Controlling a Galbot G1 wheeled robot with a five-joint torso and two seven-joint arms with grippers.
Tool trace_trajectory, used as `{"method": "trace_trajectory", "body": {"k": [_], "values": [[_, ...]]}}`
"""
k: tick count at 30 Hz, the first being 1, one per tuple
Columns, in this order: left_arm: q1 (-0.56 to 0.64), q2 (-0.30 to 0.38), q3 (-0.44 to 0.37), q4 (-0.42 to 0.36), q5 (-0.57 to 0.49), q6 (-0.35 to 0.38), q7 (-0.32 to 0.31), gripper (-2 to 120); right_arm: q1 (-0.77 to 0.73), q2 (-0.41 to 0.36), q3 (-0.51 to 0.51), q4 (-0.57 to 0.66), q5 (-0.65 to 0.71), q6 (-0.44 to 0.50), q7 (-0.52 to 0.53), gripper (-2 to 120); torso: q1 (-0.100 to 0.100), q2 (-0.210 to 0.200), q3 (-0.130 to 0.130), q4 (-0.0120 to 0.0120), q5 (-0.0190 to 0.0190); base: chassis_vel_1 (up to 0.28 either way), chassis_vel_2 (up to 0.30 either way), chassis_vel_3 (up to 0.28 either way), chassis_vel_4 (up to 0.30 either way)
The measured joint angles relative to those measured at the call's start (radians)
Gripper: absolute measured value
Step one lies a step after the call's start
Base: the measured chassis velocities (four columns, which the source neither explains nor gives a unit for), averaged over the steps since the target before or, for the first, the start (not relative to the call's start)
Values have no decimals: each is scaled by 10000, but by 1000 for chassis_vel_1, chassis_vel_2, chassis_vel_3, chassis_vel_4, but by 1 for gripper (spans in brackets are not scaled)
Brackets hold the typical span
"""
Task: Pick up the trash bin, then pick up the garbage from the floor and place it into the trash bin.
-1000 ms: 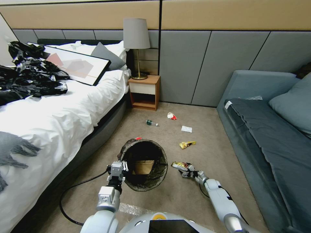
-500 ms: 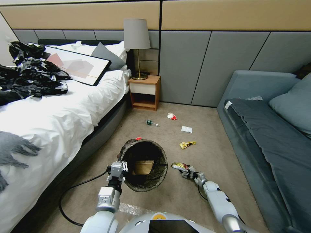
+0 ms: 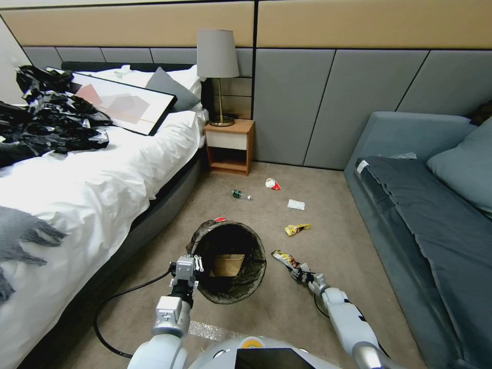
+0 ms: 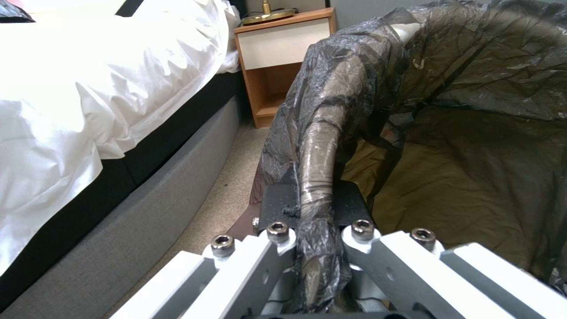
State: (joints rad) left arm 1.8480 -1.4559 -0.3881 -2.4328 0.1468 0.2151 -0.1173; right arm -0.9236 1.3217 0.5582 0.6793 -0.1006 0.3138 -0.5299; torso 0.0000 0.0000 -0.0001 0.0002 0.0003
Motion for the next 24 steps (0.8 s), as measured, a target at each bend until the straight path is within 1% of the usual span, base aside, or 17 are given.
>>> {"method": "trace_trajectory", "body": {"k": [1, 4, 5, 6, 8, 9, 11, 13, 21, 23, 24], "values": [[0, 0, 0, 0, 0, 0, 0, 1, 0, 0, 0, 0, 0, 0, 0, 25, 0, 0, 0, 0, 0, 0, 0, 0, 0], [-16, 4, 6, 0, 0, -1, 1, 1, -4, 0, 2, 19, 20, 9, 73, 13, 0, 0, 1, -1, -9, 0, 0, 0, 0], [-21, 2, 5, 0, 0, -2, 3, 1, -7, -1, 4, 35, 36, 10, 92, 10, 0, 0, 1, -4, -1, 0, 0, 0, 0], [-21, 2, 5, 0, 0, -2, 3, 1, -7, -1, 4, 35, 36, 10, 92, 10, 0, 0, 1, -4, -1, 0, 0, 0, 0], [-38, 2, 4, 1, -2, -2, 3, 1, -10, -7, 7, 60, 59, 15, 138, 3, 0, 0, 1, -7, -12, 0, 0, 0, 0], [-40, 0, 5, 3, -4, -2, 4, 1, -12, -7, 8, 70, 68, 27, 156, 0, 0, 0, 1, -7, -9, 0, 0, 0, 0], [-45, -1, 7, 6, -6, -2, 6, 1, -16, -6, 7, 83, 91, 49, 176, 0, 1, -1, 2, -7, -2, 0, 0, 0, 0], [-55, -2, 5, 26, -7, -2, 8, 1, -31, 0, 6, 166, 197, 203, 214, 0, 0, -1, 2, -9, -9, 0, 0, 0, 0], [-86, -1, 22, 77, -7, -2, 16, 1, -134, 121, -11, 553, 483, 590, 269, 0, 1, -1, 2, -3, -3, 0, 0, 0, 0], [-92, 12, 16, 79, -11, 0, 19, 1, -273, 159, -59, 1049, 690, 668, 453, 0, 1, 0, 2, -3, -3, 0, 0, 0, 0], [-92, 12, 16, 79, -11, 0, 19, 1, -273, 159, -59, 1049, 690, 668, 453, 0, 1, 0, 2, -3, -3, 0, 0, 0, 0]]}}
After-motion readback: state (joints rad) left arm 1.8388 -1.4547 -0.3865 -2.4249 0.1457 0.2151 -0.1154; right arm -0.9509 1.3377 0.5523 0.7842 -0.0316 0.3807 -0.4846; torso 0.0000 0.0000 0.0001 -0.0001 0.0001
